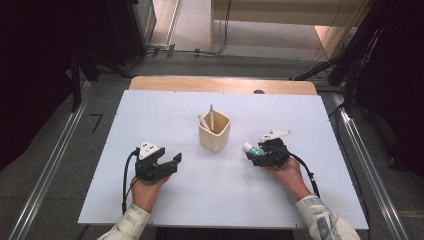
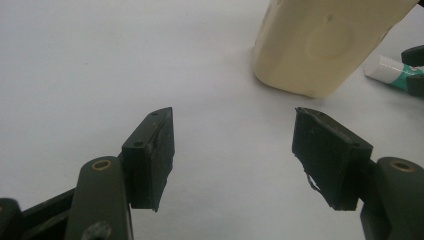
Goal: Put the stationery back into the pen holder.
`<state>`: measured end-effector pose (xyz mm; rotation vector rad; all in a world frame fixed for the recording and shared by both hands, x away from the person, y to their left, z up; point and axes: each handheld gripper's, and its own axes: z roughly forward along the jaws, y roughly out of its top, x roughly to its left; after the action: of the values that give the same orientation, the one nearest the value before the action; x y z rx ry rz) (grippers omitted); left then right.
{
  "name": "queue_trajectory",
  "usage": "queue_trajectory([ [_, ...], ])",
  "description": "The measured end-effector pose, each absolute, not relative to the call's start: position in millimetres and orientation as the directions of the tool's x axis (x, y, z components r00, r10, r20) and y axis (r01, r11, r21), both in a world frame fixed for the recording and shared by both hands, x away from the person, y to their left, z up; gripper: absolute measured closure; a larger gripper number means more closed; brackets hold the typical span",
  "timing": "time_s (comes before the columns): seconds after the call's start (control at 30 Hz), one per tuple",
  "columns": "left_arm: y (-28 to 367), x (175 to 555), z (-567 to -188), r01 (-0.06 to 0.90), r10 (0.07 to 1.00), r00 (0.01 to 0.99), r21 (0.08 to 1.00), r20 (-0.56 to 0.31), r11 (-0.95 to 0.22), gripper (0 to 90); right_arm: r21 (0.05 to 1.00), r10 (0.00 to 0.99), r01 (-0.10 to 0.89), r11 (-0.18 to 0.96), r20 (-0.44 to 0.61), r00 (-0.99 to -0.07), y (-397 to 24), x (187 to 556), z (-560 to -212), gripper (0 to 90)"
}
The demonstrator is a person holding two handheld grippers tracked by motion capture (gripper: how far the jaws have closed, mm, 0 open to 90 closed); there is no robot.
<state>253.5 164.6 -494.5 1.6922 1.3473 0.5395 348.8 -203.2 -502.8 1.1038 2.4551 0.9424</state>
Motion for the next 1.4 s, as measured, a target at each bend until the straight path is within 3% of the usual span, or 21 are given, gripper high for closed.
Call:
queue_trajectory([
  [0.33,164.6,253.5,-494.5,0.548,0.931,0.317,0.836,-0.182,-0.023,34.3,0.644,0.751,0.578,0.501,0.008,-0.660,-205.4,350.0,-505.9,44.3],
  [0.57,164.7,253.4,-494.4,0.547,0.930,0.318,0.837,-0.182,-0.023,34.3,0.640,0.745,0.567,0.519,-0.013,-0.667,-204.6,347.8,-506.5,62.2],
  [0.97,165.4,253.4,-494.1,0.547,0.929,0.319,0.837,-0.187,-0.019,34.3,0.640,0.749,0.577,0.507,0.005,-0.662,-205.6,347.5,-505.5,63.5],
  [1.4,164.1,254.0,-494.5,0.549,0.928,0.320,0.835,-0.189,-0.019,34.3,0.718,0.746,0.534,0.448,0.029,-0.665,-206.2,342.4,-482.9,63.5],
])
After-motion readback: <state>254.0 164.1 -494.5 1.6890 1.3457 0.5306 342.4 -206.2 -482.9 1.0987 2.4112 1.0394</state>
